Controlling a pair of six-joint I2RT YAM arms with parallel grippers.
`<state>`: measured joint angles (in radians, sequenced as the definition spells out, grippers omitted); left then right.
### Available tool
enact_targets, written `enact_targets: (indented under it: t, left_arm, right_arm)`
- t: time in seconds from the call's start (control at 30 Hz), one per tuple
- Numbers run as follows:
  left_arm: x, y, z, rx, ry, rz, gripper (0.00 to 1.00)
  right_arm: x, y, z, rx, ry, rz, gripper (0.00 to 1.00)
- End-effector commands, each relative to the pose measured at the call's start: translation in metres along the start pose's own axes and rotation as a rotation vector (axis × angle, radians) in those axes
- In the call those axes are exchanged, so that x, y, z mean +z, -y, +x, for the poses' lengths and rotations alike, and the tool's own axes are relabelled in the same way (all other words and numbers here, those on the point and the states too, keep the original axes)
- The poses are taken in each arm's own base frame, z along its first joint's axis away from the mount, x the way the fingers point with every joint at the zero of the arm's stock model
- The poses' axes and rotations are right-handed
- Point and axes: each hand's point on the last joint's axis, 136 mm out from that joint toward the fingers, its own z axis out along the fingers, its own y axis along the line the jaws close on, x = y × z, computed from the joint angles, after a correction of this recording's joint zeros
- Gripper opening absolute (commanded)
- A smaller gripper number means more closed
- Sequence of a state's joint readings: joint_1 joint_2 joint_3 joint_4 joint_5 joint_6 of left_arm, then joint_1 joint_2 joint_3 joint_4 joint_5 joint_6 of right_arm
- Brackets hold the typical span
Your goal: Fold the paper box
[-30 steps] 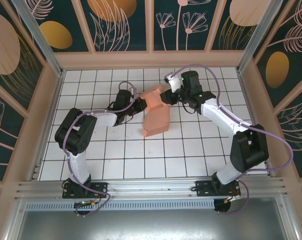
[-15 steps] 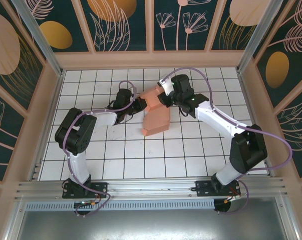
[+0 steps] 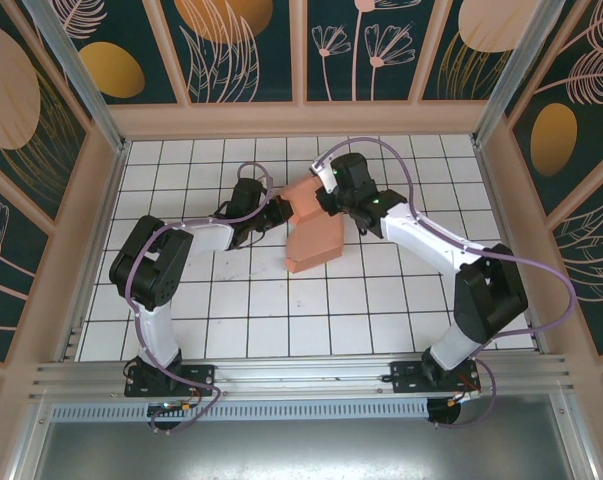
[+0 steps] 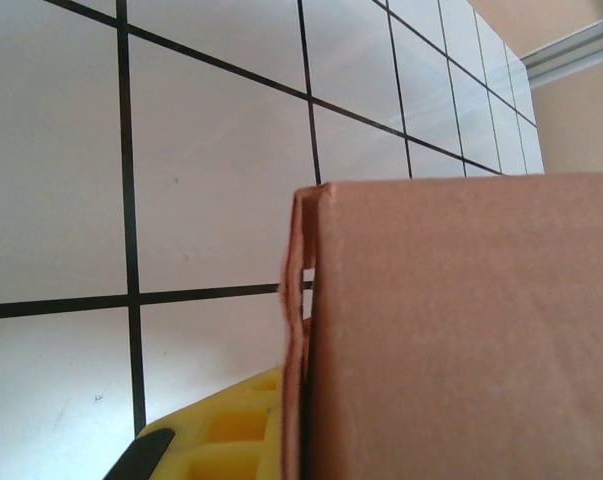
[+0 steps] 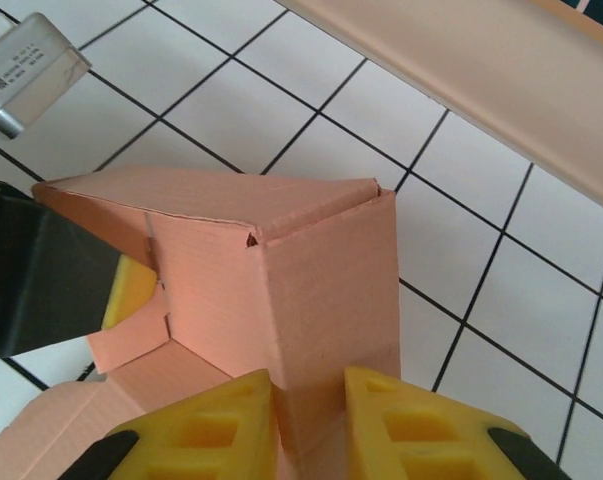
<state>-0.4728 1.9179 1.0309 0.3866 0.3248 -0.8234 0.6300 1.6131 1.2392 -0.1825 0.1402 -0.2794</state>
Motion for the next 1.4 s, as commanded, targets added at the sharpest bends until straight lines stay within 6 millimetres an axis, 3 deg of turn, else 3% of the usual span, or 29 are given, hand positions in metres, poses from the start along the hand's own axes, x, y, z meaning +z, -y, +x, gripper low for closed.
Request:
enact_targets:
  t: [0.0,0.5,0.73,0.83,0.9,1.03,1.17,1.37]
  left_arm:
    - [0.0,0.028,-0.015,0.04,0.027,0.096,0.0]
    - [-0.001,0.03,-0.015,0.039,0.025,0.099,0.0]
    - [-0.001,0.029,-0.014,0.038,0.022,0.098,0.0]
    - [-0.001,0.03,-0.015,0.038,0.023,0.098,0.0]
    - [-0.001,0.03,-0.015,0.04,0.023,0.098,0.0]
    - [-0.001,0.03,-0.015,0.039,0.023,0.1,0.0]
    - [-0.002,0.031,-0.014,0.039,0.023,0.101,0.0]
    - [-0.002,0.03,-0.014,0.04,0.022,0.101,0.0]
  right_arm:
    - [0.011,-0.001,0.007,-0.035,-0.044,0.068,0.22]
    - [0.032,-0.007,0.021,-0.168,-0.121,0.272,0.23]
    - [0.038,-0.01,0.023,-0.236,-0.143,0.358,0.1]
    - [0.039,-0.011,0.025,-0.241,-0.146,0.364,0.1]
    - [0.04,-0.011,0.027,-0.245,-0.152,0.37,0.12]
    - [0.042,-0.008,0.03,-0.264,-0.163,0.404,0.28]
    - [0.043,-0.006,0.032,-0.278,-0.159,0.425,0.29]
    - [0.045,-0.005,0.032,-0.311,-0.165,0.458,0.15]
